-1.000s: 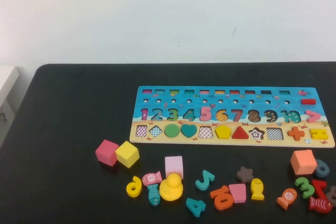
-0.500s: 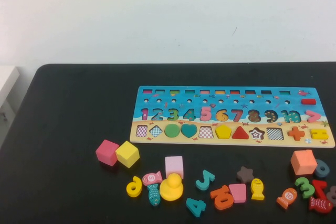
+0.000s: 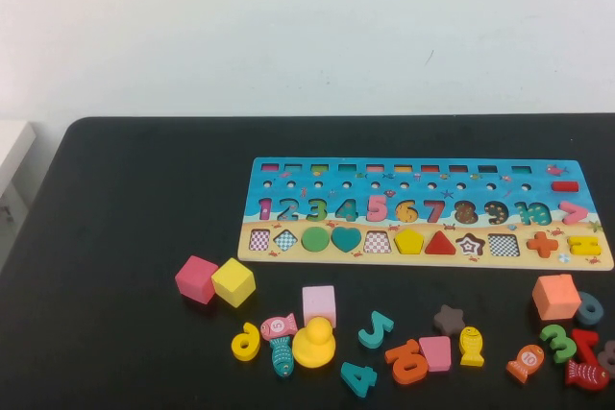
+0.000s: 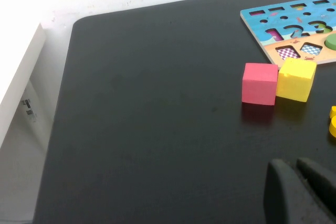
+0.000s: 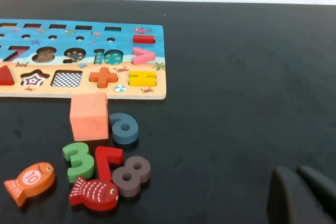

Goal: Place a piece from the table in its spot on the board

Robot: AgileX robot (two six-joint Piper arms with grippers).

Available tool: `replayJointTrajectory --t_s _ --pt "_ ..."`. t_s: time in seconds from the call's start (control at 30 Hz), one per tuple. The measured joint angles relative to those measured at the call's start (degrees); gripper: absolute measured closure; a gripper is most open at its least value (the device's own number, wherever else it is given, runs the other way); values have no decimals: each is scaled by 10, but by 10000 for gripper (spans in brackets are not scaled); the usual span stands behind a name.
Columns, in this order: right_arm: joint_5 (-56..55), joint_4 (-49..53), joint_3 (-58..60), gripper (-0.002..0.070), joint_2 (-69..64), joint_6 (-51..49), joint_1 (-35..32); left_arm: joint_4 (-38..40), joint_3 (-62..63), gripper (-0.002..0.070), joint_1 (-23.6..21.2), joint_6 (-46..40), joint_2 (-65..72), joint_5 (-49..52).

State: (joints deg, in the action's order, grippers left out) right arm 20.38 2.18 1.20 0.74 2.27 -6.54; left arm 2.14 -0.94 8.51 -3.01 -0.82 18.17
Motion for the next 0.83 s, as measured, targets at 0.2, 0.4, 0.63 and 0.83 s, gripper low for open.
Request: replayJointTrajectory --t_s 0.2,0.4,0.63,0.83 --pt "-1 0 0 657 0 -2 0 0 0 676 0 0 0 0" --pt "-1 40 0 658 0 -2 0 0 0 676 0 0 0 0" --pt "-1 50 0 658 0 -2 0 0 0 676 0 2 0 0" --pt "-1 50 0 657 0 -2 0 0 0 676 0 1 0 0"
